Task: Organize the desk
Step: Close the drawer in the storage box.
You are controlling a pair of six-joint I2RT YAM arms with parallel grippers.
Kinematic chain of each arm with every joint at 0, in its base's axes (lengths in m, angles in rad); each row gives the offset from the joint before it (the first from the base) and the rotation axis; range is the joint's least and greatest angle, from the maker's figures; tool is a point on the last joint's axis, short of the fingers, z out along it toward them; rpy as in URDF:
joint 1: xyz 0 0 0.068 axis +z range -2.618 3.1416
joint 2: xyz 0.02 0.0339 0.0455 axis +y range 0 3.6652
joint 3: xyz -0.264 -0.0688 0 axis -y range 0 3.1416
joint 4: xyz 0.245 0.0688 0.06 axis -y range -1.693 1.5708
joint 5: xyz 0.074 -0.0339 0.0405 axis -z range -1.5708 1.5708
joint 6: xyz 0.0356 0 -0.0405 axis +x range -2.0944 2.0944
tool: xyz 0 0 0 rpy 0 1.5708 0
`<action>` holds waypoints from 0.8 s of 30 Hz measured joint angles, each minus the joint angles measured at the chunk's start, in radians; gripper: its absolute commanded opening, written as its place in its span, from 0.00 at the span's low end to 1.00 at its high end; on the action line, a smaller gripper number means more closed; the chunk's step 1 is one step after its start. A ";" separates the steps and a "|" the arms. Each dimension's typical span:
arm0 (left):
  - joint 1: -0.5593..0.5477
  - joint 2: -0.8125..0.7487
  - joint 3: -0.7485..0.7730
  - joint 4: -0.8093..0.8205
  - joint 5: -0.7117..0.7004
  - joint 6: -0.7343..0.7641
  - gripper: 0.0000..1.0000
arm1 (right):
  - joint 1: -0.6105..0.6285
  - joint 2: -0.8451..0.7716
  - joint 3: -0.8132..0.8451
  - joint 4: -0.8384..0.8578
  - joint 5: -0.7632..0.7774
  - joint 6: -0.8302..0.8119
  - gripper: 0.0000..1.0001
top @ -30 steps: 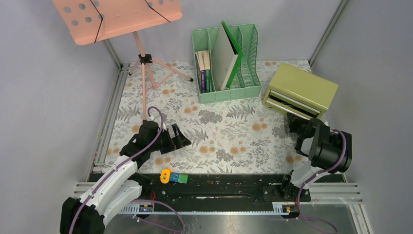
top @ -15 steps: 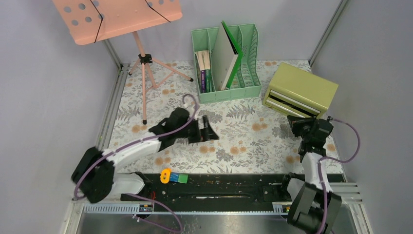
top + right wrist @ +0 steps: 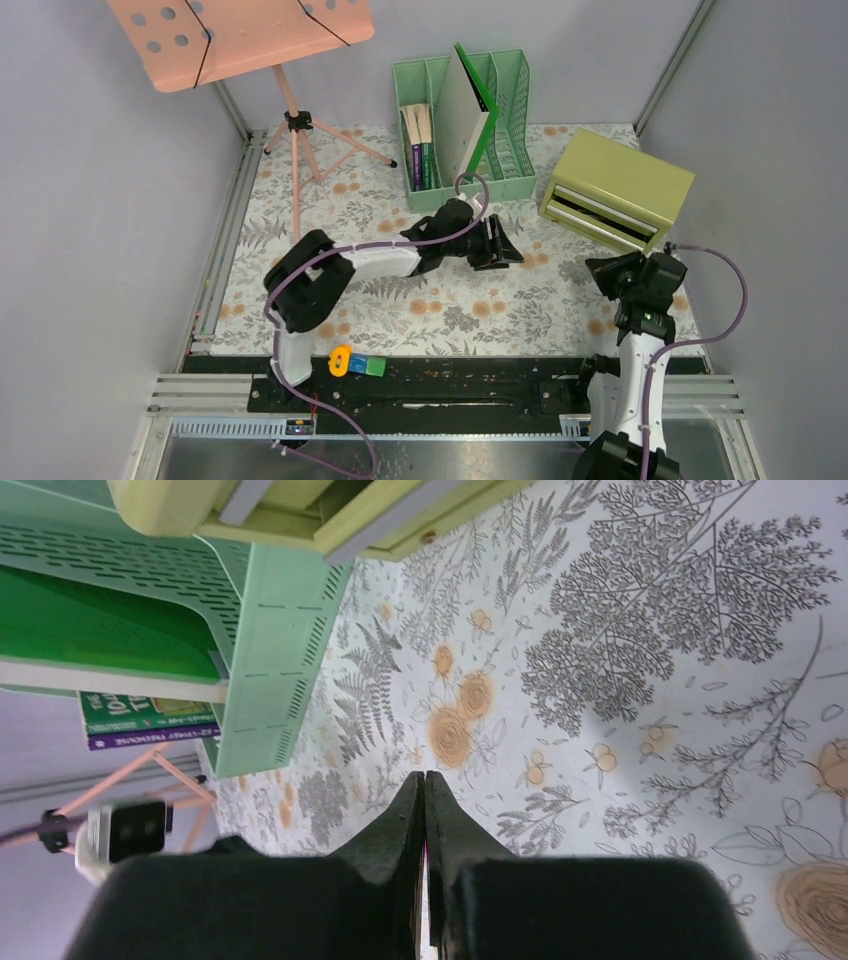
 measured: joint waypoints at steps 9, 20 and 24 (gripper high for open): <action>-0.034 0.291 0.309 -0.012 -0.103 -0.167 0.24 | 0.000 -0.050 -0.003 -0.142 0.010 -0.100 0.12; -0.060 0.514 0.579 0.042 -0.199 -0.327 0.00 | -0.001 -0.032 0.056 -0.265 0.027 -0.186 0.39; -0.059 0.607 0.629 0.072 -0.230 -0.396 0.00 | 0.000 0.022 0.159 -0.303 0.020 -0.216 0.47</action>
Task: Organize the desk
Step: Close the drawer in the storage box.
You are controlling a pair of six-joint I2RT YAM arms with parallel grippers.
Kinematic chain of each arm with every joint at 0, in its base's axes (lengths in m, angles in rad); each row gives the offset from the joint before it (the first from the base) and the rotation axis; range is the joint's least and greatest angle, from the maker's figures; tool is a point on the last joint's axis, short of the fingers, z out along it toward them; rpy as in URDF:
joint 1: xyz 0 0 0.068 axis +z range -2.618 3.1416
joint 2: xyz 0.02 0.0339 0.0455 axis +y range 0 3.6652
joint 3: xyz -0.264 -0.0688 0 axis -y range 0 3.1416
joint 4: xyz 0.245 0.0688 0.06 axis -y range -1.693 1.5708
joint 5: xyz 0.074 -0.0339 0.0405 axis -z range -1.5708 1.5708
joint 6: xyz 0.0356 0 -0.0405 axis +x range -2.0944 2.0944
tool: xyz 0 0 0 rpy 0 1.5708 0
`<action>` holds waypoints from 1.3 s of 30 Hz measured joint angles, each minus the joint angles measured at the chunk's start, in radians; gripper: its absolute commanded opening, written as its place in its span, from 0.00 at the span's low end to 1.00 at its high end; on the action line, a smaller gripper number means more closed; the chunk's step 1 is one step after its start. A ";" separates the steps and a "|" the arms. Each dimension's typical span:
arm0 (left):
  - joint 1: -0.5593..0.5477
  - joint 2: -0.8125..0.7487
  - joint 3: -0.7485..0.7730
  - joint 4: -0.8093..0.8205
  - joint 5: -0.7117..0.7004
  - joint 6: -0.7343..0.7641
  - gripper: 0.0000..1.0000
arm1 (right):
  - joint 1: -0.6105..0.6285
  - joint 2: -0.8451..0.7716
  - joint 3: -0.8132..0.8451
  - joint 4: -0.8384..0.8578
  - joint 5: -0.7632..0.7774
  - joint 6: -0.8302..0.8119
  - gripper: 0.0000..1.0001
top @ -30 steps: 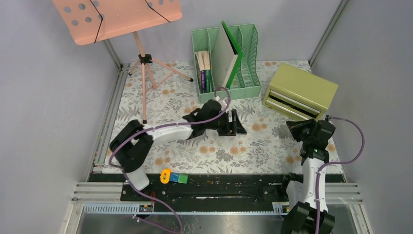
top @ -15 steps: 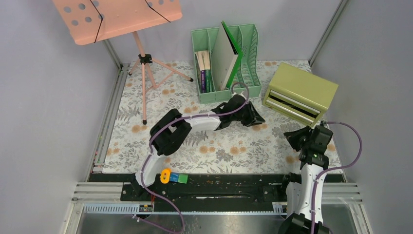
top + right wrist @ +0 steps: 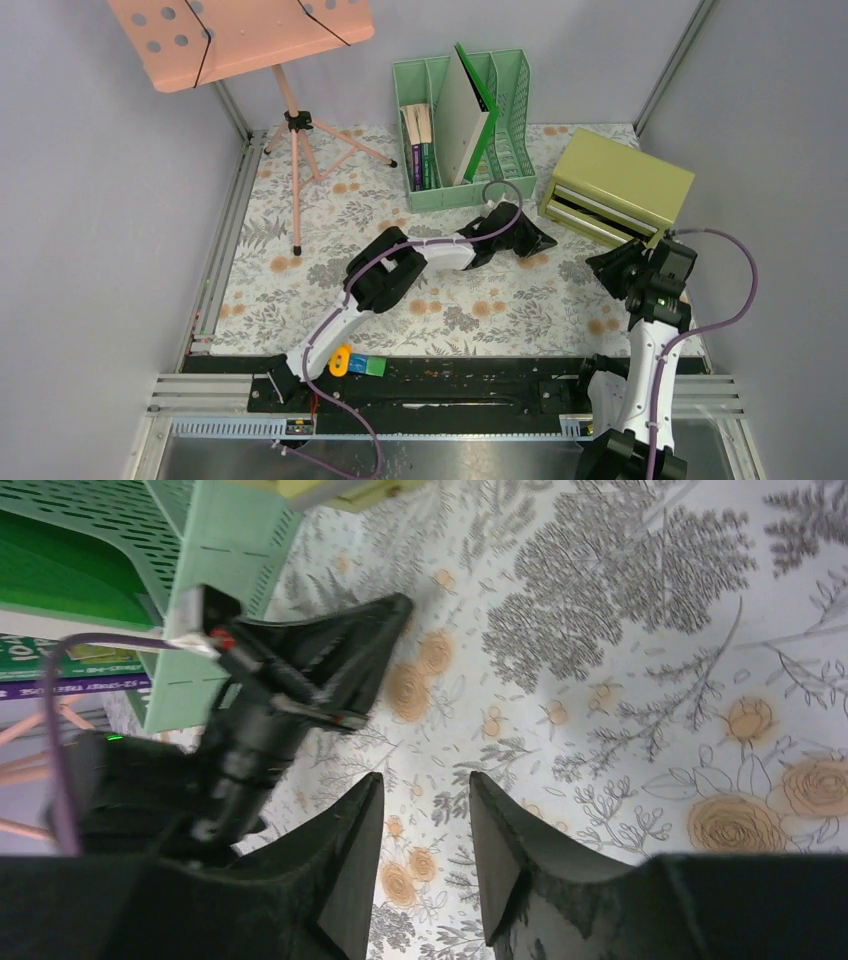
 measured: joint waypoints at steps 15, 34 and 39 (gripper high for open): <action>-0.002 0.199 0.258 0.052 -0.116 -0.188 0.00 | 0.064 0.105 0.109 0.016 -0.113 0.012 0.81; -0.024 0.393 0.573 -0.034 -0.280 -0.285 0.00 | 0.084 0.111 0.109 0.044 -0.135 0.014 0.81; -0.032 0.396 0.618 -0.076 -0.338 -0.285 0.00 | 0.087 0.111 0.110 0.043 -0.135 0.014 0.81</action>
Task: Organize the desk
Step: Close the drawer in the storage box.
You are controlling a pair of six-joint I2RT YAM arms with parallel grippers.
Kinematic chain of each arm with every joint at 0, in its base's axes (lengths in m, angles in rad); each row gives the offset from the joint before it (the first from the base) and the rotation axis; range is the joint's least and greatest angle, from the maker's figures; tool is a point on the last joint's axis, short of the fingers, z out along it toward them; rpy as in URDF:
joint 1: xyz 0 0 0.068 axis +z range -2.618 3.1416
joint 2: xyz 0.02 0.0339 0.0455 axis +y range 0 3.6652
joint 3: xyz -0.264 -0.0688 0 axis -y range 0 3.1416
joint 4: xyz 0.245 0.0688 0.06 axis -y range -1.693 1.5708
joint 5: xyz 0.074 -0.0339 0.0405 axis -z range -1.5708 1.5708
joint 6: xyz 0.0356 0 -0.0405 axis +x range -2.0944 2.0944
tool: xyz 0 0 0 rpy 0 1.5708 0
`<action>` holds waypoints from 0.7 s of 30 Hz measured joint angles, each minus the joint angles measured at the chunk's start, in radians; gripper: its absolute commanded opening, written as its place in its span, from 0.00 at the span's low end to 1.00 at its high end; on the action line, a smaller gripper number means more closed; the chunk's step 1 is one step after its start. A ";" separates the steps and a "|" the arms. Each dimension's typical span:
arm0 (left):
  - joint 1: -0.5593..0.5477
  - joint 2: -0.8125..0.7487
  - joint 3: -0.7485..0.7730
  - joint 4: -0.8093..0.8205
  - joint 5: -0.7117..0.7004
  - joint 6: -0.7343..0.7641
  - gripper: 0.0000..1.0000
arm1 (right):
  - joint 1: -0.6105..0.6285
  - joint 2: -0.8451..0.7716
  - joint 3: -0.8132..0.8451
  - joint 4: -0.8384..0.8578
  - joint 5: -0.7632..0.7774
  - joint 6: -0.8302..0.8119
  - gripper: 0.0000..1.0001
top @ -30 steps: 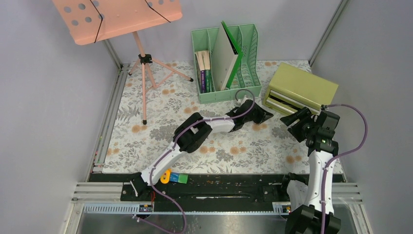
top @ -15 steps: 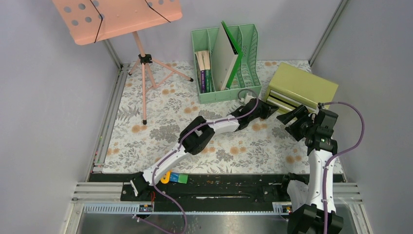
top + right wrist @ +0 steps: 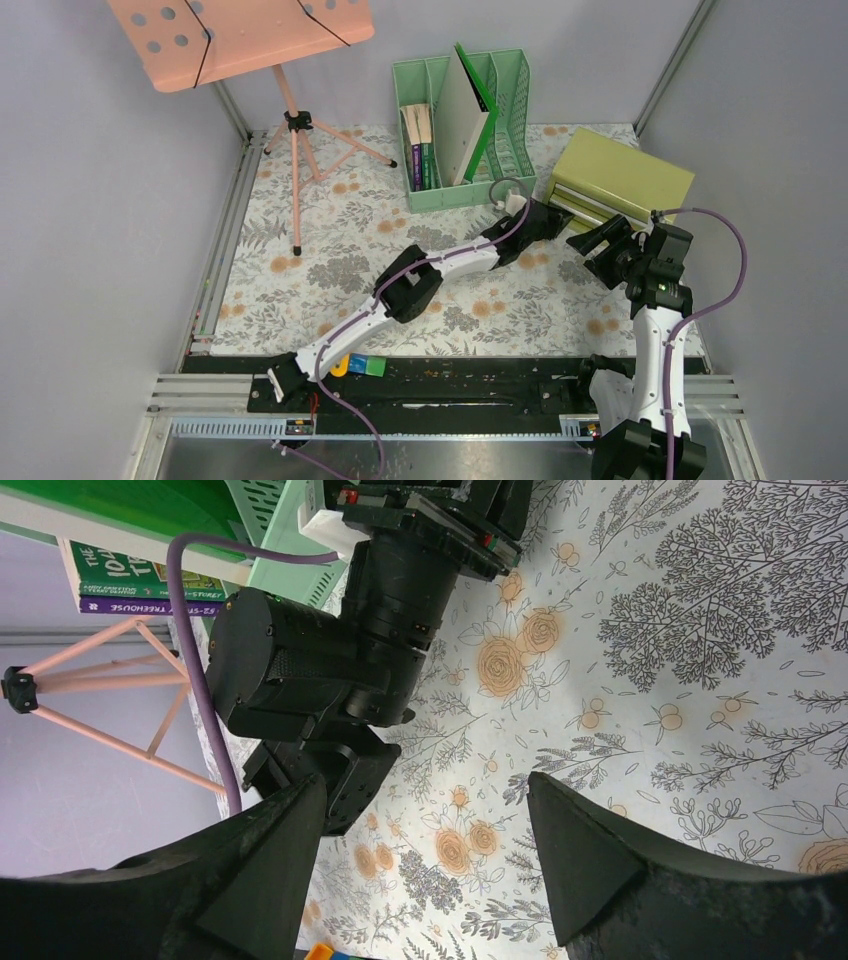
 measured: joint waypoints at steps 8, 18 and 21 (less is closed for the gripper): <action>-0.020 0.018 0.049 -0.037 -0.093 -0.003 0.00 | 0.007 -0.002 0.013 -0.010 0.000 -0.004 0.81; -0.011 -0.085 -0.239 0.127 -0.056 0.069 0.06 | 0.010 -0.007 0.013 -0.012 0.000 -0.005 0.82; -0.011 -0.182 -0.389 0.159 -0.048 0.132 0.10 | 0.013 -0.009 0.012 -0.012 0.000 -0.005 0.82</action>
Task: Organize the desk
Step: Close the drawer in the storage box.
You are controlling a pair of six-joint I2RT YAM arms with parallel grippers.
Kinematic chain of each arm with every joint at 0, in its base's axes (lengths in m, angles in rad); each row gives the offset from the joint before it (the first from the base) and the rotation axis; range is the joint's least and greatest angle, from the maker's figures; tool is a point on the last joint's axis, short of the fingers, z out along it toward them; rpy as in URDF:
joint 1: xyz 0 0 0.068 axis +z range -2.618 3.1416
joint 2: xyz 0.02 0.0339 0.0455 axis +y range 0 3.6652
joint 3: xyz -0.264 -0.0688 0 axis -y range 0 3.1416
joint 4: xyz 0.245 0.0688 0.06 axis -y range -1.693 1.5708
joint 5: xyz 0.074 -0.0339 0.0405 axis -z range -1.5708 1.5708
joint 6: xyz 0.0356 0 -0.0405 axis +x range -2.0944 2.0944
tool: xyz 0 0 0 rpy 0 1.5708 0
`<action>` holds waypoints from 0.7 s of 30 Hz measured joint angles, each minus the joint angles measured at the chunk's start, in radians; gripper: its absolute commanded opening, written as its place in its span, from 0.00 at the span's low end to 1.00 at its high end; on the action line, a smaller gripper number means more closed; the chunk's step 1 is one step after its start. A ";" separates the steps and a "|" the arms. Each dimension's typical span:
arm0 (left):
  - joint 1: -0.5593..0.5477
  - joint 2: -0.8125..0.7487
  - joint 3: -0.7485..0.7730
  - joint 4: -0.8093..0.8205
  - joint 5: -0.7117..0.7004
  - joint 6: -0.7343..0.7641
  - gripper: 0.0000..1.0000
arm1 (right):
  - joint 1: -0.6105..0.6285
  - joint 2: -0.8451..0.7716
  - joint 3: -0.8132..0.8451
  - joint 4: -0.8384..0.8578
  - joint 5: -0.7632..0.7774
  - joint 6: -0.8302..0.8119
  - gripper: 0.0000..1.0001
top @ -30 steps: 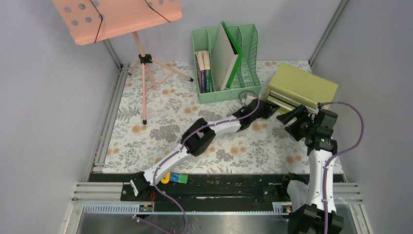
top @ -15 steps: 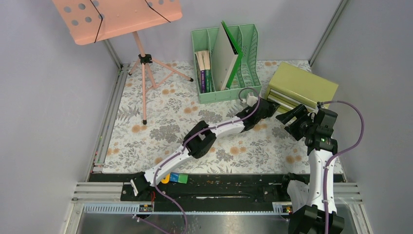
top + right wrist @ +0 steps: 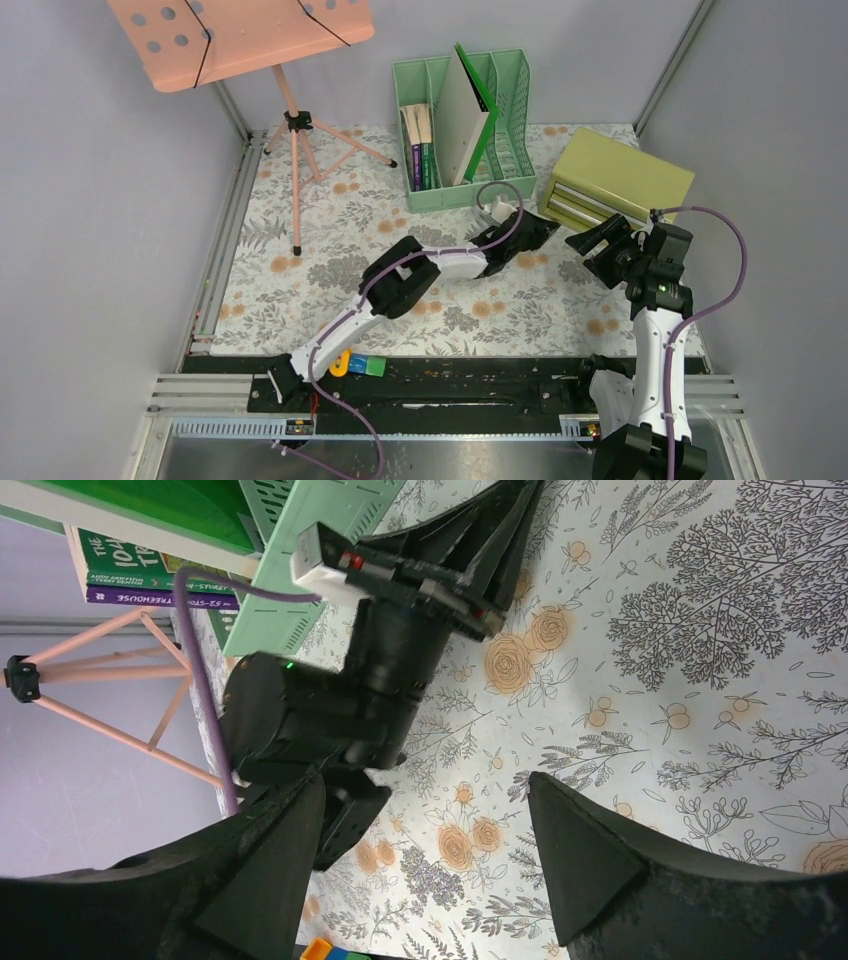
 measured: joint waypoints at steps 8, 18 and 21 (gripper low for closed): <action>0.000 -0.309 -0.387 0.140 0.000 0.121 0.28 | 0.003 -0.029 0.000 0.002 -0.010 0.001 0.82; 0.072 -0.696 -0.843 0.300 -0.022 0.284 0.46 | 0.004 -0.077 -0.039 0.035 -0.026 0.021 0.84; 0.127 -0.807 -0.975 0.323 -0.034 0.334 0.53 | 0.004 -0.092 -0.058 0.043 -0.026 0.027 0.86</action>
